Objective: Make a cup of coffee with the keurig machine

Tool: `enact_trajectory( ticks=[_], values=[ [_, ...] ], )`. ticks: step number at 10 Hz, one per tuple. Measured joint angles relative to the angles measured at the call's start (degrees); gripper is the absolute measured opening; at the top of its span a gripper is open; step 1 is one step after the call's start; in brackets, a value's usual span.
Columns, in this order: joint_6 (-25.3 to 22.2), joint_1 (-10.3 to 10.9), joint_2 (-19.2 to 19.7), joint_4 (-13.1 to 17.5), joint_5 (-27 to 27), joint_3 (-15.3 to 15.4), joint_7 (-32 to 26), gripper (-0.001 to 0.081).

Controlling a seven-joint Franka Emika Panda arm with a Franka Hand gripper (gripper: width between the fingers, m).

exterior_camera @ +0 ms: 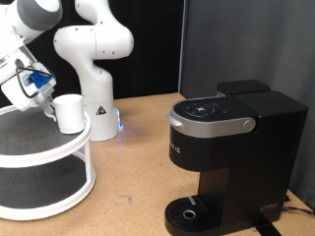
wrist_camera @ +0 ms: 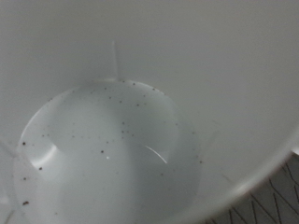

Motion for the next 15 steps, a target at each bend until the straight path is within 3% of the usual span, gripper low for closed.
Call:
enact_trajectory(
  ticks=[4, 8, 10, 12, 15],
  values=[
    [-6.92, -0.48, -2.82, 2.47, 0.73, 1.05, 3.53, 0.007],
    [-15.39, -3.32, -8.16, 5.3, -1.21, 7.31, 12.08, 0.007],
    [-15.19, -3.25, -7.96, 4.84, 0.33, 7.06, 13.11, 0.007],
    [-12.58, -2.28, -7.6, 3.67, 4.72, 8.27, 17.69, 0.007],
    [-4.65, 1.92, -5.63, 2.87, 9.37, 12.6, 23.73, 0.007]
  ],
)
